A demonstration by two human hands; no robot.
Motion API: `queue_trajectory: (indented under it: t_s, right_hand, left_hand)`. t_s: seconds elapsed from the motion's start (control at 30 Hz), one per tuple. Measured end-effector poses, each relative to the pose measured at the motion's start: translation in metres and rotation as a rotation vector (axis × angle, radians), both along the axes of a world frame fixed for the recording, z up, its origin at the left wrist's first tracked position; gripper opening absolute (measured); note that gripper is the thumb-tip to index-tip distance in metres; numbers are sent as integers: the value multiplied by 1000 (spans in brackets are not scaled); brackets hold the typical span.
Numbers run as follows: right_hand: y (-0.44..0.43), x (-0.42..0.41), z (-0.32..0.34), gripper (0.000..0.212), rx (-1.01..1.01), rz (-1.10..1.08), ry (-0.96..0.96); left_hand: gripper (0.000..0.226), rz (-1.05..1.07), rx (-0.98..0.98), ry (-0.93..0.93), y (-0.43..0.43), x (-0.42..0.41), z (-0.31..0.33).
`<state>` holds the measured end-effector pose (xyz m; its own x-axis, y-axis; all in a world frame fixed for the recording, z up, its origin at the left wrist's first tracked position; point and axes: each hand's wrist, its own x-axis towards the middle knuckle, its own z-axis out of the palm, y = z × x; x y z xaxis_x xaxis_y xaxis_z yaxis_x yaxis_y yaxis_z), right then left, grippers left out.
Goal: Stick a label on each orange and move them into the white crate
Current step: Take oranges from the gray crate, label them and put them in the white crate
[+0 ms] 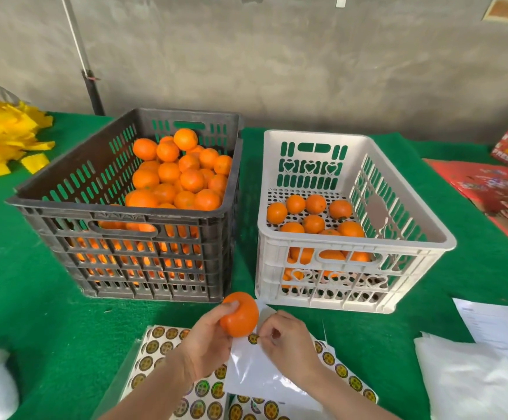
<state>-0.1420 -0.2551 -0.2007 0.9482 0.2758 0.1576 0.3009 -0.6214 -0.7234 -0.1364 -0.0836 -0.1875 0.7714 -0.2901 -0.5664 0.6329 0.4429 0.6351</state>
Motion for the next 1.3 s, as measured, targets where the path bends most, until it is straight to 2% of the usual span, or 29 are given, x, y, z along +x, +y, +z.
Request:
queue_trajectory:
  t_s: [0.1,0.2,0.27,0.3,0.37,0.43,0.53,0.6,0.67,0.8,0.97,1.07,1.13,1.2,1.27,1.3]
  right_hand:
    - [-2,-1,2,22,115,-92,89]
    - [-7,3,16,25,320,-281,279]
    - [-11,4,34,26,511,-307,351]
    - [-11,3,44,28,602,-289,385]
    - [-9,1,63,32,758,-231,458]
    - [-4,0,76,31,831,-171,491]
    - [1,1,89,26,746,-121,449]
    - [1,2,93,23,652,-103,399]
    - [-1,3,96,23,580,-69,362]
    - [-2,3,92,18,443,-22,288]
    - [2,-2,82,17,375,-101,147]
    - [0,-7,82,34,426,-129,214]
    - [0,-11,88,46,417,-40,200]
    - [5,-12,101,59,374,72,111]
    - [9,-4,123,65,307,91,-47]
    - [10,4,136,67,288,76,-136]
  left_hand:
    - [82,-92,93,-36,3,0,5]
    - [92,-133,341,-207,8,-3,10]
    - [88,-153,525,-368,12,-3,17]
    - [84,-158,550,-421,12,-2,20]
    - [79,-162,465,-470,10,-2,25]
    - [82,-116,255,-419,5,-2,28]
    - [90,-75,-33,-304,-3,0,37]
    - [81,-37,-116,-217,-6,3,43]
    - [71,-9,-113,-156,-8,7,46]
    - [68,-13,-73,-152,-9,6,50]
    - [60,4,-30,-168,-8,0,55]
    - [54,-11,73,-233,-6,-6,68]
    - [50,-65,181,-328,-5,-9,80]
    - [46,-105,224,-426,-7,-8,98]
    - [47,-131,288,-550,-10,-3,127]
    - [50,-154,379,-655,-11,2,142]
